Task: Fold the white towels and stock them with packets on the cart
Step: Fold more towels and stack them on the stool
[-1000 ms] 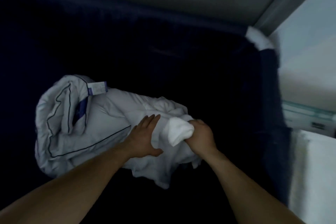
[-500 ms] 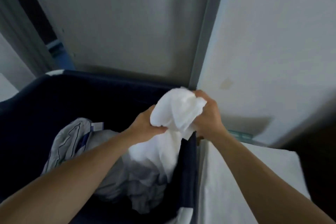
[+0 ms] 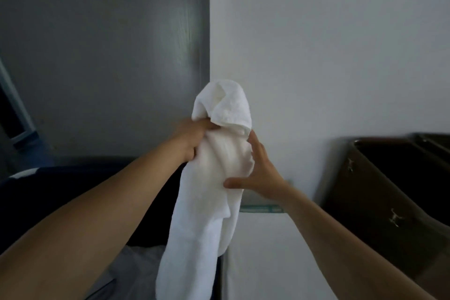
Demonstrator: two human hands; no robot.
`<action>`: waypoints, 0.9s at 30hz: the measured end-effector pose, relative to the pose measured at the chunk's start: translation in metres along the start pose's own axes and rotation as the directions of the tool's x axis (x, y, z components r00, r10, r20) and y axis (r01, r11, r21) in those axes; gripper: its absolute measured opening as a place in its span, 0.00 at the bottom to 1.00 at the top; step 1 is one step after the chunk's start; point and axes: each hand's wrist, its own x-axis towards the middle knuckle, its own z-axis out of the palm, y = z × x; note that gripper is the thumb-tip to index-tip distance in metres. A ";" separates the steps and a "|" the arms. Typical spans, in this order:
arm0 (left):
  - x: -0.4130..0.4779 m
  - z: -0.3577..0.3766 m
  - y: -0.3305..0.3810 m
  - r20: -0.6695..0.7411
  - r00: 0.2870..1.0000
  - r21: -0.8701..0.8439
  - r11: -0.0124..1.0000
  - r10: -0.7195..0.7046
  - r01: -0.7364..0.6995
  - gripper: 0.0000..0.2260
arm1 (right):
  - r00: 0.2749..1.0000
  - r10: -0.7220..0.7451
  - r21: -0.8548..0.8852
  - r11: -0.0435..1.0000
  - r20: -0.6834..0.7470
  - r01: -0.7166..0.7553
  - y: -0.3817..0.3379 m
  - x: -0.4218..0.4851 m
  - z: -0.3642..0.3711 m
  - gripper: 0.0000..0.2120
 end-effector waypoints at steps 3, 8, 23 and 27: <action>0.001 0.017 0.032 0.069 0.997 -0.088 0.996 -0.017 0.023 0.21 | 0.988 0.024 -0.039 0.999 -0.150 -0.030 -0.021 0.003 -0.013 0.62; 0.004 0.046 0.067 0.094 0.994 -0.221 0.975 0.049 -0.027 0.19 | 0.947 -0.008 -0.074 0.997 -0.320 -0.017 -0.046 0.010 -0.055 0.55; -0.043 0.119 -0.211 0.225 0.865 0.056 0.892 -0.449 0.448 0.21 | 0.906 0.422 -0.528 0.773 0.016 -0.351 0.176 -0.121 -0.055 0.47; -0.057 0.114 -0.292 0.035 0.809 0.186 0.799 -0.587 0.572 0.26 | 0.758 0.628 -0.659 0.646 0.173 -0.385 0.232 -0.163 -0.051 0.48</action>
